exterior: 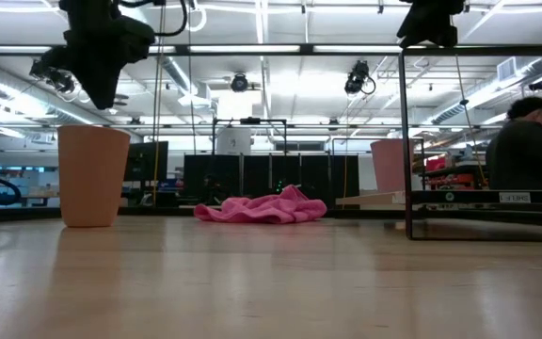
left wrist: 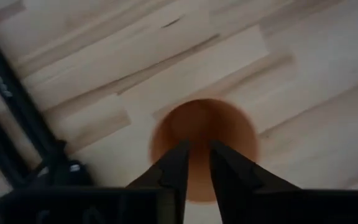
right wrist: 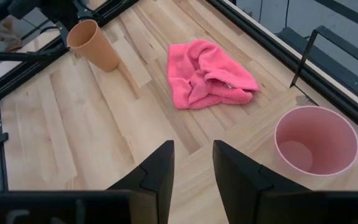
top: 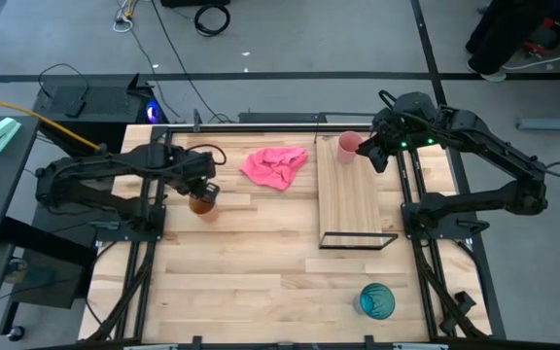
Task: Stack small to large cups/mugs on shelf
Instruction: Put the orange cup on the shelf
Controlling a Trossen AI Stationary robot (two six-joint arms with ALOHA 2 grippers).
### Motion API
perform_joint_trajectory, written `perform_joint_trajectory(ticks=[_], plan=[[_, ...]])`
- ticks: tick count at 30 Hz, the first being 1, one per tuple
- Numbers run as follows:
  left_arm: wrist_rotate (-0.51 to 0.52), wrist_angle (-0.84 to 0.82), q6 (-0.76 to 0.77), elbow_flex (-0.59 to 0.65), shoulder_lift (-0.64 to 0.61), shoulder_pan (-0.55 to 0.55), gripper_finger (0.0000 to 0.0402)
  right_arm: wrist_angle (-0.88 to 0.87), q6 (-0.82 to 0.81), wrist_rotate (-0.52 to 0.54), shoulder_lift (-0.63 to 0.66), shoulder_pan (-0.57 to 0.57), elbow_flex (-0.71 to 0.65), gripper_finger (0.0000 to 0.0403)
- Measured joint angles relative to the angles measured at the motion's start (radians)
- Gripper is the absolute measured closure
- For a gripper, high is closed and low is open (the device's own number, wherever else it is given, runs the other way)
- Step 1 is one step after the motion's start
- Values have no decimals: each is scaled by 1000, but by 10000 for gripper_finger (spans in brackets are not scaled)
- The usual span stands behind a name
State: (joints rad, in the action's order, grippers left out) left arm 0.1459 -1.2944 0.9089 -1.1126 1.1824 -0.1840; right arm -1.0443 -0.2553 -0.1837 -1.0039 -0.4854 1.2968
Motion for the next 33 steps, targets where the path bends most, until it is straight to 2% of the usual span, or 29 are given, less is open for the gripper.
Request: perform_joint_trajectory(ticks=[7,13,17,25,33], plan=[[-17,-46,-62,7,13,-88,285,-2,-7,0,0,0,0,284],[-104,-28,-106,115,15,-123,276,-5,-7,0,0,6,0,284],[-139,31,-108,157,15,-121,280,-5,-7,0,0,19,0,284],[-140,64,-109,228,15,-136,291,-5,-11,1,0,26,0,284],[-140,92,-109,206,15,-140,326,-5,-12,1,0,26,0,285]])
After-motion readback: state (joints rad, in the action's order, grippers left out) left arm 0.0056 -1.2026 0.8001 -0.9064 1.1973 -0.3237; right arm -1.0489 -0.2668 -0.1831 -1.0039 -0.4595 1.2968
